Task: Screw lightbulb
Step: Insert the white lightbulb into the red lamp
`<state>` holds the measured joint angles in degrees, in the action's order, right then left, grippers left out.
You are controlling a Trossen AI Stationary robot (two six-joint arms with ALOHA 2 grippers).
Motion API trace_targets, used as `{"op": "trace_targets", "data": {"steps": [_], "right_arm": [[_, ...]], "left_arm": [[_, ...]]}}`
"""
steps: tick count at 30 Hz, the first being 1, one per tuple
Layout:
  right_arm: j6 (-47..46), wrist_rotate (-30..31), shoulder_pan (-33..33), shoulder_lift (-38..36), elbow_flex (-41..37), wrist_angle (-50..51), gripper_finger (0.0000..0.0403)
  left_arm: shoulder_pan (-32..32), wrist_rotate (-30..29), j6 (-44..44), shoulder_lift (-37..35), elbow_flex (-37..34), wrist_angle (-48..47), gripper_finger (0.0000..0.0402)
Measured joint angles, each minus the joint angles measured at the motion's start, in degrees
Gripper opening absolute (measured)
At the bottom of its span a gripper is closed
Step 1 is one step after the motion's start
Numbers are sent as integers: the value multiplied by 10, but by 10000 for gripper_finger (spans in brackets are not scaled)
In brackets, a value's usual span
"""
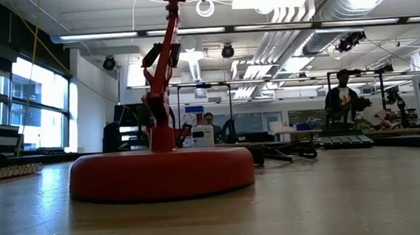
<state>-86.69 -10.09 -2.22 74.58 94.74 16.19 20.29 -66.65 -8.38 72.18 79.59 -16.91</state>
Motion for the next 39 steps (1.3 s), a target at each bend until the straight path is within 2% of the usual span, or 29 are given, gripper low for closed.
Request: {"op": "trace_targets", "data": {"steps": [7, 29, 34, 37, 39], "right_arm": [[17, -6, 0, -24, 0, 46, 374], [32, 6, 0, -26, 0, 50, 374], [79, 7, -1, -22, 0, 70, 374], [87, 4, 1, -22, 1, 97, 374], [130, -2, 8, -23, 1, 104, 374]], "left_arm": [[0, 0, -2, 0, 0, 0, 0], [0, 0, -34, 0, 0, 0, 0], [1, 0, -37, 0, 0, 0, 0], [1, 0, -77, -12, 0, -2, 0], [1, 1, -93, -30, 0, -2, 0]]}}
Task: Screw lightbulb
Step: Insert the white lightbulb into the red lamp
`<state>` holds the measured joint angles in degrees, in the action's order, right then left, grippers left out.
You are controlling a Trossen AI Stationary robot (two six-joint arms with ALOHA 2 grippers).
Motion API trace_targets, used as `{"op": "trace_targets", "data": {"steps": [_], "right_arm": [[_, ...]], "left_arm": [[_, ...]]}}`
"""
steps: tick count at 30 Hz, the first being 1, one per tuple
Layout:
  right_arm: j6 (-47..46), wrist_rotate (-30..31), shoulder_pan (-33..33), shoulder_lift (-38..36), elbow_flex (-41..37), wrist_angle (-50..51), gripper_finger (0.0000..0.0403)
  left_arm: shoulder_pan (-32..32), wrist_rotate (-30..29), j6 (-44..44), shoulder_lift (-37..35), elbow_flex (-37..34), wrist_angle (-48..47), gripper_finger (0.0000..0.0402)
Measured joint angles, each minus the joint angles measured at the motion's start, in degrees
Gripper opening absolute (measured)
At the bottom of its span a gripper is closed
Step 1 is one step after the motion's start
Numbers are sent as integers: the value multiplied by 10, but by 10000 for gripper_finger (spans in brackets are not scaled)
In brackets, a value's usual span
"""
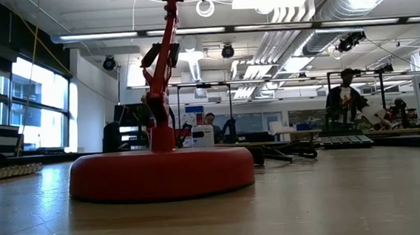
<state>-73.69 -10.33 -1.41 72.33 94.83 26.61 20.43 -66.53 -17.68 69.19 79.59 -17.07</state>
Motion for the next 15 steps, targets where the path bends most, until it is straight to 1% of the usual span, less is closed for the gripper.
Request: {"op": "trace_targets", "data": {"steps": [2, 5, 9, 11, 13, 15], "right_arm": [[40, 1, 5, -5, 0, 8, 374], [66, 13, 17, -20, 0, 23, 374], [111, 62, 19, -43, 0, 51, 374], [148, 87, 19, -54, 0, 70, 374], [184, 111, 19, -65, 0, 96, 374], [240, 132, 19, -70, 0, 133, 374]], "left_arm": [[0, 4, 1, -23, 0, 1, 0], [4, 36, -13, -59, 0, -5, 0], [4, 86, -62, -94, 0, -21, 0], [4, 103, -81, -97, 0, -29, 0], [4, 108, -103, -91, 0, -35, 0], [4, 109, -130, -79, 0, -39, 0]]}}
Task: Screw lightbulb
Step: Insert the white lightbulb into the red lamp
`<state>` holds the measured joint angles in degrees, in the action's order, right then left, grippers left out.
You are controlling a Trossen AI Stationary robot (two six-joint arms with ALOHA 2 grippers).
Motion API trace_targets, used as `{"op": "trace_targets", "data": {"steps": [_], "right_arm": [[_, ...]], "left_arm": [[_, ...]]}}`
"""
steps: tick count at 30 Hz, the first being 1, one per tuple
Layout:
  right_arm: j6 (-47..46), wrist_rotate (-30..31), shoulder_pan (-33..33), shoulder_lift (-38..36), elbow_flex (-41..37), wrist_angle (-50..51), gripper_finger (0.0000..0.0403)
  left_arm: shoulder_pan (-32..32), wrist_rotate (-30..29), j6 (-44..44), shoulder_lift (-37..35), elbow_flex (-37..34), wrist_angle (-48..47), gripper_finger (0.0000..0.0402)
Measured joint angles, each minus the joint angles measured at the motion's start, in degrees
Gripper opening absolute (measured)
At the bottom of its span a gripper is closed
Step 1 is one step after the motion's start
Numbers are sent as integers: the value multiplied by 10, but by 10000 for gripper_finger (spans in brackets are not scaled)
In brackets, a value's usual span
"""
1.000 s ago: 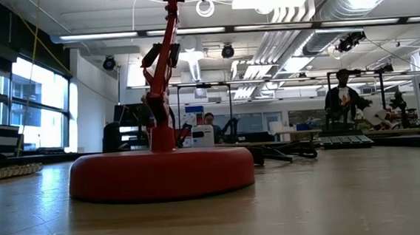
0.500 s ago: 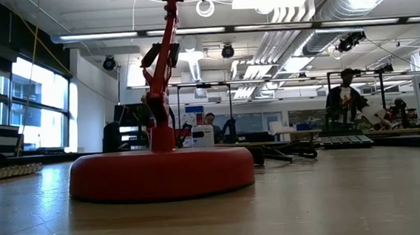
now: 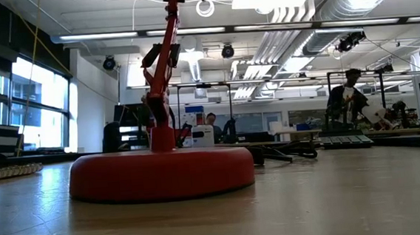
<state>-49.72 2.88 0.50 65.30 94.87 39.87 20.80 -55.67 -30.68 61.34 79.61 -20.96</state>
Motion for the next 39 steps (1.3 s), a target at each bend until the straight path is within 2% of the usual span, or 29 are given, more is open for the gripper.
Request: {"op": "trace_targets", "data": {"steps": [3, 6, 10, 14, 18, 22, 27, 33, 39], "right_arm": [[75, -12, -1, 3, 0, 30, 374], [211, -49, 2, 6, 0, 28, 374], [477, -59, 3, 7, 0, 21, 374], [777, -29, 2, 11, 0, -21, 374], [969, -9, 2, 20, 0, -117, 374], [1056, -35, -4, 21, 0, -189, 374], [1136, -75, -24, 35, 0, -167, 374], [1219, -67, -44, 70, 0, -183, 374], [1245, -31, -63, 92, -1, -244, 374]], "left_arm": [[0, -1, -43, 27, 0, -4, 0], [-3, -9, -92, 62, 0, -1, 0], [-14, -23, -175, 106, -1, 20, 0], [-23, -46, -238, 138, -1, 73, 0], [-28, -49, -257, 158, -1, 150, 0], [-28, -50, -241, 168, -1, 197, 0], [-28, -56, -242, 168, -1, 211, 0], [-28, -71, -241, 168, -1, 211, 0], [-28, -75, -226, 168, -1, 210, 0]]}}
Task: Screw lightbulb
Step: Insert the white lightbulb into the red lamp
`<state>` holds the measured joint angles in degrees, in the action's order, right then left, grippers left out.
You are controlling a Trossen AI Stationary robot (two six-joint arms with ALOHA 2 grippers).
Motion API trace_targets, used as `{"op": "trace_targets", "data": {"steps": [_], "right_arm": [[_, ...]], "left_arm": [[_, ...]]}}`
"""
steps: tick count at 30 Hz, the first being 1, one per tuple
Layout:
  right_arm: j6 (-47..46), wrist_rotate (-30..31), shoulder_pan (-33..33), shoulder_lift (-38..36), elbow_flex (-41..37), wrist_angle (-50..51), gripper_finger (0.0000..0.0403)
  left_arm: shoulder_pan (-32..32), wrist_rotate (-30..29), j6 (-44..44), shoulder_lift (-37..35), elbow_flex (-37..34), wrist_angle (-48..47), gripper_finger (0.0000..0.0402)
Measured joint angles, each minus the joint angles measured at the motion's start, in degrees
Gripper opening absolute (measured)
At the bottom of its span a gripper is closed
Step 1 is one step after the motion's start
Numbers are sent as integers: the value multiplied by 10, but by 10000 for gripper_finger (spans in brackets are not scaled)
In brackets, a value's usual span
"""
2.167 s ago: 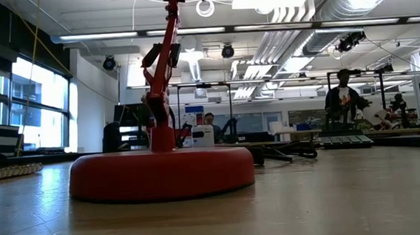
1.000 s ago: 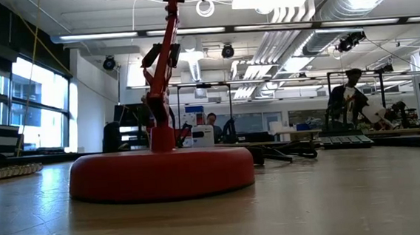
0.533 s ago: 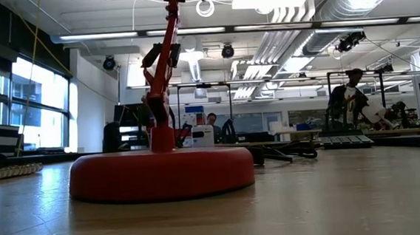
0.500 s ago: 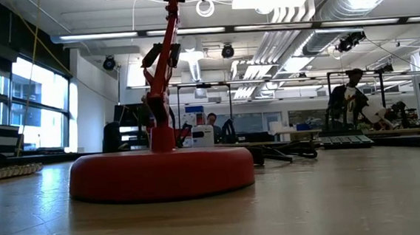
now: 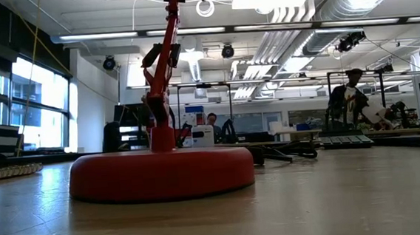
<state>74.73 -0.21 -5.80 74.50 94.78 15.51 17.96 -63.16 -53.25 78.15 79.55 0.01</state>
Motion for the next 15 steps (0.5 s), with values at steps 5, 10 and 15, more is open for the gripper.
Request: {"op": "trace_targets", "data": {"steps": [5, 10, 15], "right_arm": [[14, -3, -16, 5, 0, -2, 374], [14, -9, -25, 11, 1, -7, 374], [23, -9, -25, 27, 1, -20, 374]], "left_arm": [[0, -1, 6, 0, 0, -1, 0], [0, -1, 15, 0, 0, -1, 0], [0, -2, 15, 0, 0, -2, 0]]}}
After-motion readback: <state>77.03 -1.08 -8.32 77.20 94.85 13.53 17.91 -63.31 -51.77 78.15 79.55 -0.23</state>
